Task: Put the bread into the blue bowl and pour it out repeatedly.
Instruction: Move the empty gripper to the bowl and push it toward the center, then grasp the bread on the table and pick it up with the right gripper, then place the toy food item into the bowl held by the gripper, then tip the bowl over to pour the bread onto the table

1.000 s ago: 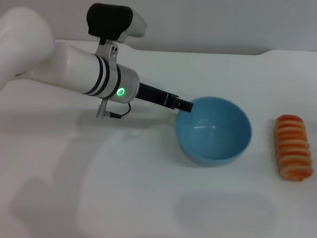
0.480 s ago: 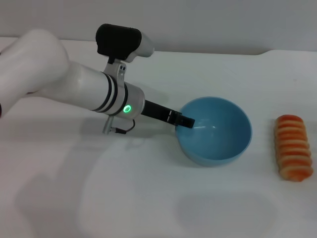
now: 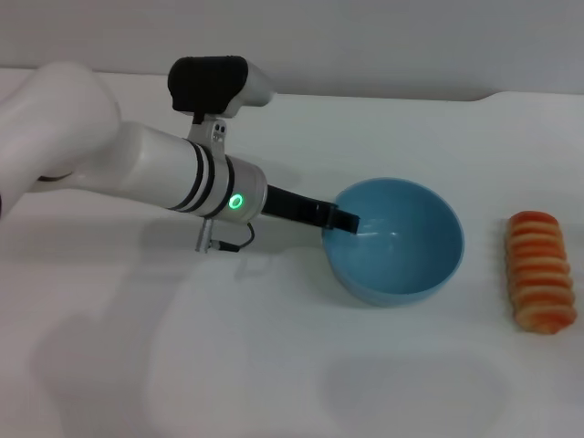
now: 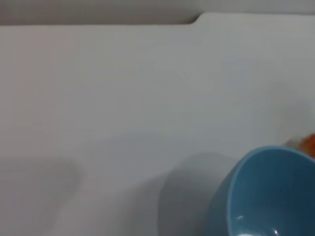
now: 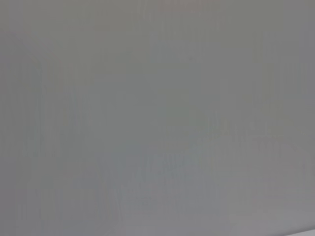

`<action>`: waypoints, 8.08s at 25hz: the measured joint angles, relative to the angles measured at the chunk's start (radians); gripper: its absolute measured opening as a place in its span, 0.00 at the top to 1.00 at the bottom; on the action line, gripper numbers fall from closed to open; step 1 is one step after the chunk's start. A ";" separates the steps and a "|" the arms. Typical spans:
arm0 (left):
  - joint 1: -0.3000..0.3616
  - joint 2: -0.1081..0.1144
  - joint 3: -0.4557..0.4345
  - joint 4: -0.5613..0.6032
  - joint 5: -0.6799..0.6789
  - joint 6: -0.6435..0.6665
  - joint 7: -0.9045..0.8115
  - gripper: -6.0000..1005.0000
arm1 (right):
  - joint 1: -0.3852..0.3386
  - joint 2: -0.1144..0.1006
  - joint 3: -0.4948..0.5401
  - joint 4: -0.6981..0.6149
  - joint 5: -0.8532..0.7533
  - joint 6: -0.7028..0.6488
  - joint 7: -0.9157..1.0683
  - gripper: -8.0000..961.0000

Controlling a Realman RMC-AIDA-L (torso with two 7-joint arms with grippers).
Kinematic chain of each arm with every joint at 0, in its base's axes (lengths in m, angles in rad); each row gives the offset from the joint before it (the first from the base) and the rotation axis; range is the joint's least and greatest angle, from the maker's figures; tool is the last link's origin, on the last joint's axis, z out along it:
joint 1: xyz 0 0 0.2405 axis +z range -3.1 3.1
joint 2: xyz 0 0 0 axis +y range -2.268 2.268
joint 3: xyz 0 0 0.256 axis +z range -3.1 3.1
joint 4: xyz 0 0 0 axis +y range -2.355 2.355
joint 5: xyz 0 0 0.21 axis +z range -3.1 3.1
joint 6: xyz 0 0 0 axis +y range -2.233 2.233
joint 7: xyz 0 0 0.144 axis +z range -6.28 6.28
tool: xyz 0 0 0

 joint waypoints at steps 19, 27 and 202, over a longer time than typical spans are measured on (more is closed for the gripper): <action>-0.049 0.005 0.000 -0.012 0.027 0.008 0.001 0.82 | 0.000 -0.001 0.001 0.001 0.004 0.000 0.014 0.36; -0.118 0.008 -0.126 0.020 0.218 0.005 -0.027 0.99 | 0.021 -0.012 -0.037 -0.044 -0.073 0.136 0.206 0.36; -0.375 -0.012 0.244 0.069 0.879 -0.259 -0.193 1.00 | -0.166 -0.002 0.256 -0.175 -0.421 -0.155 0.192 0.34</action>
